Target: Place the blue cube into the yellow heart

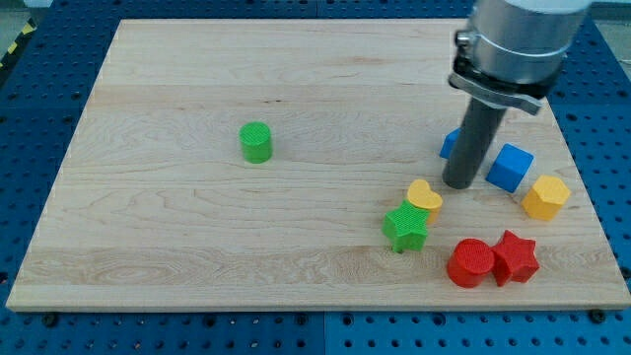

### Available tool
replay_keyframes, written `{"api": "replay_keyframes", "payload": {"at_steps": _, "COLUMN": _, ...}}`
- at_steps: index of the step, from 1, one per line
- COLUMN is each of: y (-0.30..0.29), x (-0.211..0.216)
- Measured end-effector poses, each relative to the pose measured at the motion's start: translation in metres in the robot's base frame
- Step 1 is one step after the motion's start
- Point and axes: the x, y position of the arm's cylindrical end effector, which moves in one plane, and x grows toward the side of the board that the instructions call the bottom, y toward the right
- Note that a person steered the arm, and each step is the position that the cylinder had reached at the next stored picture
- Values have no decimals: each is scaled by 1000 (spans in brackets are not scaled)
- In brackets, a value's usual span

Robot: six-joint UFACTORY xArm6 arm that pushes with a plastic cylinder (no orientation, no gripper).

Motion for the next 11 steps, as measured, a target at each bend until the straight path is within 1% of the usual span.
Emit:
{"api": "replay_keyframes", "payload": {"at_steps": 3, "y": 66, "x": 57}}
{"api": "replay_keyframes", "payload": {"at_steps": 4, "y": 107, "x": 60}}
{"api": "replay_keyframes", "payload": {"at_steps": 5, "y": 145, "x": 47}}
{"api": "replay_keyframes", "payload": {"at_steps": 6, "y": 150, "x": 2}}
{"api": "replay_keyframes", "payload": {"at_steps": 7, "y": 122, "x": -23}}
{"api": "replay_keyframes", "payload": {"at_steps": 9, "y": 23, "x": -25}}
{"api": "replay_keyframes", "payload": {"at_steps": 10, "y": -15, "x": -25}}
{"api": "replay_keyframes", "payload": {"at_steps": 11, "y": -10, "x": -24}}
